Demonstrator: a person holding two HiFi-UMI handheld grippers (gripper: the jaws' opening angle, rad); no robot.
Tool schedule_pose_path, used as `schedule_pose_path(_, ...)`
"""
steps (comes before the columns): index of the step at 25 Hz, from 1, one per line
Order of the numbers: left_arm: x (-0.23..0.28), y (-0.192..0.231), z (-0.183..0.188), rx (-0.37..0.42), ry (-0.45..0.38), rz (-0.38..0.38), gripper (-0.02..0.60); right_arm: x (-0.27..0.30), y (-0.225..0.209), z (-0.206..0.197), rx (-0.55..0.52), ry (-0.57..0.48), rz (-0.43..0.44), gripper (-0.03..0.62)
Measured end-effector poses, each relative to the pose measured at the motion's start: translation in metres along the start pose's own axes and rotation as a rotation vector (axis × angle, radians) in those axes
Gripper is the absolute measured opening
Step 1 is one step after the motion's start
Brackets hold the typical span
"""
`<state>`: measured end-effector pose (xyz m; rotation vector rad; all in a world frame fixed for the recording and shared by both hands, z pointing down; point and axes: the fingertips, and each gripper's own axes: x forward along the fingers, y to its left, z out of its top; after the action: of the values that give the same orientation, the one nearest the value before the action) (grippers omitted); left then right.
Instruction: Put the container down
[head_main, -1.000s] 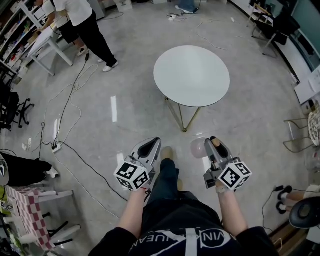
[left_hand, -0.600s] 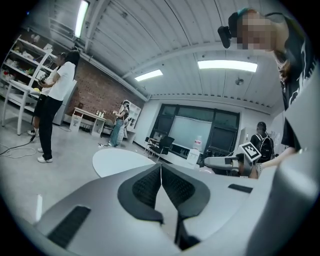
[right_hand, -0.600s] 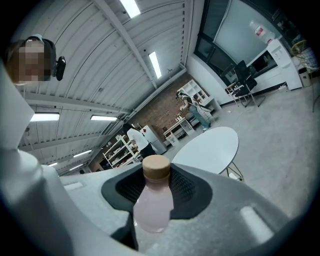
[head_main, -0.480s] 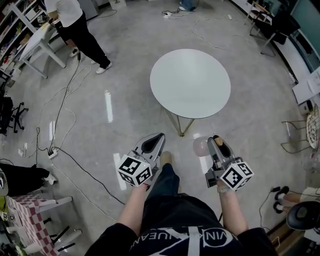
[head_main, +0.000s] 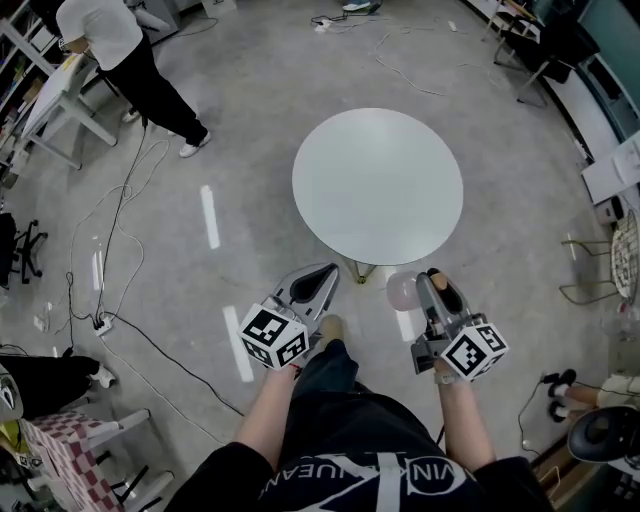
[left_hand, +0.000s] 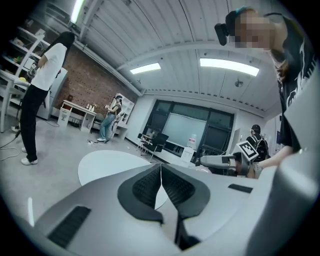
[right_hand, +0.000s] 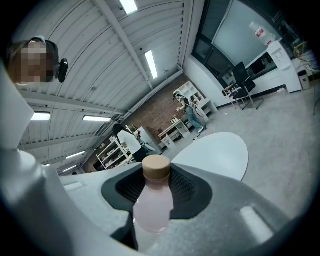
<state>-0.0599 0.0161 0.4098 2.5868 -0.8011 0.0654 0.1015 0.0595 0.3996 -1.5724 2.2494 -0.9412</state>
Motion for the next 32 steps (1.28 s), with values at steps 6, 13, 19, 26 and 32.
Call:
schedule_pose_path(6,0.030,0.027,0.014,0.008,0.027,-0.039,0.014,0.033,-0.014,0.013,0.009,-0.009,-0.027,0.137)
schedule_pose_path(13,0.065,0.053,0.028,0.023,0.048,-0.091,0.014,0.063,-0.029,0.027,0.017,-0.028,-0.057,0.137)
schedule_pose_path(19,0.077,0.074,0.027,0.011,0.062,-0.101,0.014,0.087,-0.038,0.029,0.026,-0.033,-0.065,0.137)
schedule_pose_path(26,0.076,0.080,0.005,-0.030,0.086,-0.082,0.014,0.097,-0.054,0.021,0.031,-0.001,-0.078,0.137)
schedule_pose_path(32,0.095,0.088,0.006,-0.053,0.072,-0.035,0.014,0.117,-0.071,0.027,0.026,0.055,-0.037,0.137)
